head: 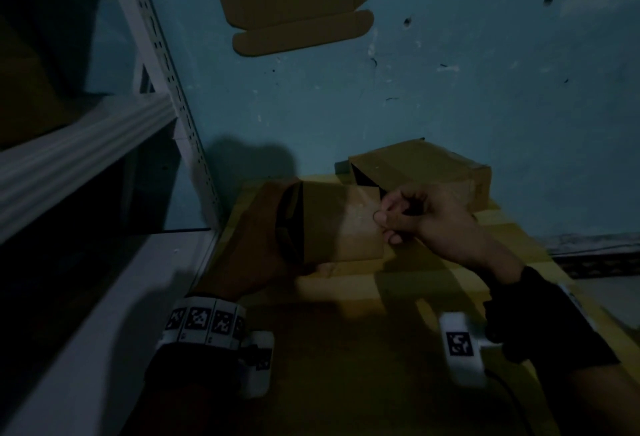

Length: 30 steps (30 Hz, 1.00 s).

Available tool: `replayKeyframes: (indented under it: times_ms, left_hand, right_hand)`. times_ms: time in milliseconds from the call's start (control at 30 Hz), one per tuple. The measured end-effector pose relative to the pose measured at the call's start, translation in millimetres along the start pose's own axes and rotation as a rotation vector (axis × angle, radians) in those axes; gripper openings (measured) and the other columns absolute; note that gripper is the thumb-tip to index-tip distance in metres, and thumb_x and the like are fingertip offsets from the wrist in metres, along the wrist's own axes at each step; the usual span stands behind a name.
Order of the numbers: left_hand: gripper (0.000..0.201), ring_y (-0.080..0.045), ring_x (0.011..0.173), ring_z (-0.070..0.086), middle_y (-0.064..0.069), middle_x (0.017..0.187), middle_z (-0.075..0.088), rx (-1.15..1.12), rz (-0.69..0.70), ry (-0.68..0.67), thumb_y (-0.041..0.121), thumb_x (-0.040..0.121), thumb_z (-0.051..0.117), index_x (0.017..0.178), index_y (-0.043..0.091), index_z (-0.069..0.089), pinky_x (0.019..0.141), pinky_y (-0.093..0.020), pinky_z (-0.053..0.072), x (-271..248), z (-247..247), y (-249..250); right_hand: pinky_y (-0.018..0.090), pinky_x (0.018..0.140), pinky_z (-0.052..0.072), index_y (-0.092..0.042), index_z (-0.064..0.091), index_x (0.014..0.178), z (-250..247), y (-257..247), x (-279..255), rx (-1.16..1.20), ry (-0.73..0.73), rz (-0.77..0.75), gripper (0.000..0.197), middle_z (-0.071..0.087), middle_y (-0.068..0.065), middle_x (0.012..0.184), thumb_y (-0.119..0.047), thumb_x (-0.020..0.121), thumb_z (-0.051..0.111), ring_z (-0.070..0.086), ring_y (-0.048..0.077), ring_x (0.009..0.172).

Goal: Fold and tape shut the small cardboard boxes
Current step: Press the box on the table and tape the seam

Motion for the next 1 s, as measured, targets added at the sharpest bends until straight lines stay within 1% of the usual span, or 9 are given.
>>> replayKeyframes:
  times_ms: [133, 233, 400, 567, 633, 733, 800, 900, 1000]
  left_hand:
    - [0.122, -0.023, 0.131, 0.051, -0.005, 0.143, 0.05, -0.254, -0.027, -0.037, 0.063, 0.044, 0.091, 0.143, 0.013, 0.04, 0.106, -0.053, 0.045, -3.2, -1.9, -4.8]
    - [0.131, -0.019, 0.136, 0.047, 0.001, 0.147, 0.046, -0.268, -0.012, -0.053, 0.061, 0.041, 0.093, 0.148, 0.013, 0.034, 0.108, -0.055, 0.042, -1.2, -4.2, -5.8]
    - [0.128, -0.015, 0.135, 0.047, 0.003, 0.145, 0.048, -0.245, -0.008, -0.063, 0.055, 0.041, 0.094, 0.148, 0.016, 0.035, 0.109, -0.051, 0.043, 0.6, -4.9, -7.1]
    - [0.123, -0.009, 0.133, 0.049, 0.008, 0.143, 0.05, -0.249, -0.001, -0.067, 0.046, 0.043, 0.096, 0.146, 0.016, 0.037, 0.109, -0.046, 0.045, -1.0, -6.2, -2.4]
    - [0.122, -0.007, 0.132, 0.049, 0.011, 0.142, 0.05, -0.237, 0.005, -0.053, 0.046, 0.042, 0.095, 0.146, 0.018, 0.037, 0.109, -0.042, 0.045, -2.1, -6.9, -0.3]
    - [0.119, -0.005, 0.133, 0.048, 0.016, 0.141, 0.051, -0.24, 0.021, -0.057, 0.044, 0.044, 0.096, 0.145, 0.021, 0.038, 0.109, -0.04, 0.046, -2.2, -7.8, 0.0]
    - [0.117, -0.005, 0.133, 0.048, 0.016, 0.141, 0.051, -0.241, 0.043, -0.056, 0.045, 0.044, 0.096, 0.145, 0.023, 0.04, 0.108, -0.036, 0.046, -1.8, -8.8, 1.1]
    - [0.114, -0.009, 0.131, 0.05, 0.024, 0.138, 0.051, -0.309, 0.021, -0.063, 0.057, 0.04, 0.094, 0.138, 0.036, 0.041, 0.104, -0.034, 0.047, -2.4, -8.3, -0.8]
    - [0.11, -0.013, 0.133, 0.048, 0.016, 0.142, 0.05, -0.186, -0.005, -0.076, 0.046, 0.046, 0.095, 0.141, 0.036, 0.041, 0.109, -0.041, 0.043, -0.1, -9.9, -1.3]
  right_hand:
    - [0.025, 0.066, 0.061, -0.002, 0.066, 0.104, -3.6, -1.8, 0.0, 0.142, 0.077, 0.054, 0.01, 0.076, 0.007, 0.078, -0.002, 0.099, 0.058, 0.073, 0.016, 0.071]
    - [0.026, 0.064, 0.061, 0.0, 0.066, 0.101, -9.5, 0.5, -0.7, 0.156, 0.149, 0.063, 0.008, 0.076, 0.017, 0.084, 0.001, 0.098, 0.059, 0.073, 0.02, 0.071]
    - [0.021, 0.056, 0.058, 0.003, 0.071, 0.092, -11.4, 9.1, 0.6, 0.111, 0.238, 0.082, 0.004, 0.075, 0.011, 0.073, 0.002, 0.088, 0.071, 0.069, 0.016, 0.06]
    - [0.02, 0.047, 0.049, 0.0, 0.072, 0.077, -5.6, 9.9, -0.7, -0.012, 0.237, 0.072, 0.017, 0.071, 0.01, 0.063, -0.014, 0.083, 0.079, 0.061, 0.016, 0.051]
    - [0.027, 0.05, 0.053, 0.0, 0.072, 0.076, -5.6, 10.3, -1.1, -0.054, 0.25, 0.058, 0.029, 0.07, 0.01, 0.061, -0.026, 0.088, 0.074, 0.062, 0.022, 0.051]
    - [0.045, 0.077, 0.062, -0.011, 0.078, 0.103, -4.5, 10.0, 0.3, -0.148, 0.238, 0.065, 0.024, 0.077, 0.003, 0.075, -0.029, 0.097, 0.064, 0.074, 0.029, 0.077]
    - [0.042, 0.083, 0.062, -0.023, 0.07, 0.126, -5.2, 8.9, 0.5, -0.221, 0.216, 0.059, 0.031, 0.078, -0.008, 0.092, -0.016, 0.096, 0.067, 0.074, 0.017, 0.09]
    - [0.047, 0.096, 0.058, -0.031, 0.065, 0.134, -4.0, 5.9, 1.6, -0.363, 0.11, 0.0, 0.057, 0.07, -0.012, 0.127, -0.003, 0.086, 0.077, 0.065, 0.012, 0.119]
    - [0.038, 0.098, 0.057, -0.024, 0.064, 0.136, -1.8, 4.7, 0.6, -0.111, 0.045, -0.023, 0.057, 0.073, -0.007, 0.126, 0.0, 0.086, 0.075, 0.065, 0.01, 0.121]
Point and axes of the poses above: each hand's wrist, its own x-axis towards the middle knuckle, its own z-axis out of the palm, y = z × x, the point moved 4 cm from there along x, towards the middle knuckle
